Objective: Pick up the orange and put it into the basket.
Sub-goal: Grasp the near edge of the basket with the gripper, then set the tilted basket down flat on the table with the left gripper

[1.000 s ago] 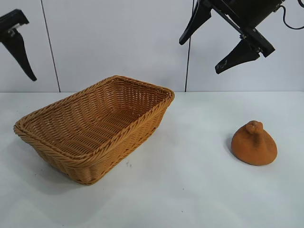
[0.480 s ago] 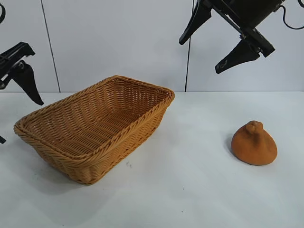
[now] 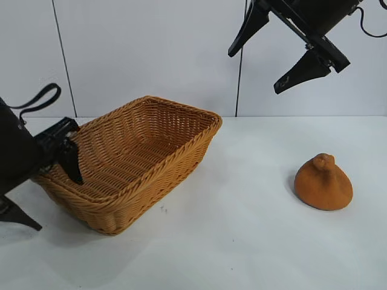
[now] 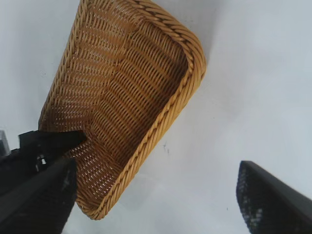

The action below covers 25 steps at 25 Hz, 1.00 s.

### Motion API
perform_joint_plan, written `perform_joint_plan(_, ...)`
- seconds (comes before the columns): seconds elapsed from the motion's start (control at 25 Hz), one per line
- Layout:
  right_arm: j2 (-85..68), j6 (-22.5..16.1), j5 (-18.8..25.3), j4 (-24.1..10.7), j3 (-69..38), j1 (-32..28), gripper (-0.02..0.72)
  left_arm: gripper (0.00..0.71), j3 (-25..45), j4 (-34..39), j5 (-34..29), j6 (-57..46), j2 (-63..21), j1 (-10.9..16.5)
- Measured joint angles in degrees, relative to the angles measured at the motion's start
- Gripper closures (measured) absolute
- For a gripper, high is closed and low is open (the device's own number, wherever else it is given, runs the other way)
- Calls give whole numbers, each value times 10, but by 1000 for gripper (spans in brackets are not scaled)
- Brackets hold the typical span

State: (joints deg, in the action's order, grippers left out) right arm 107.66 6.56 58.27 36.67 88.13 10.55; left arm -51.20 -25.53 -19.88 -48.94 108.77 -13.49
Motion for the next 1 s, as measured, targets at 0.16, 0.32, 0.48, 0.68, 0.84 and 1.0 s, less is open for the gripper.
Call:
perform_joint_plan(0.16, 0, 0, 0, 0, 0, 0, 94, 405, -3, -1, -9, 0, 0, 0)
perform_joint_plan(0.32, 0, 0, 2, 0, 0, 0, 94, 405, -25, -1, -55, 17, -2, 8)
perform_joint_plan(0.48, 0, 0, 2, -1, 0, 0, 94, 408, -94, -1, -120, 72, -4, 31)
perform_joint_plan(0.68, 0, 0, 6, -1, 0, 0, 94, 418, -198, 6, -193, 162, -4, 41)
perform_joint_plan(0.84, 0, 0, 10, -1, 0, 0, 94, 418, -278, 15, -269, 253, 13, 41)
perform_joint_plan(1.0, 0, 0, 14, -1, 0, 0, 94, 419, -354, 15, -364, 335, 66, 41)
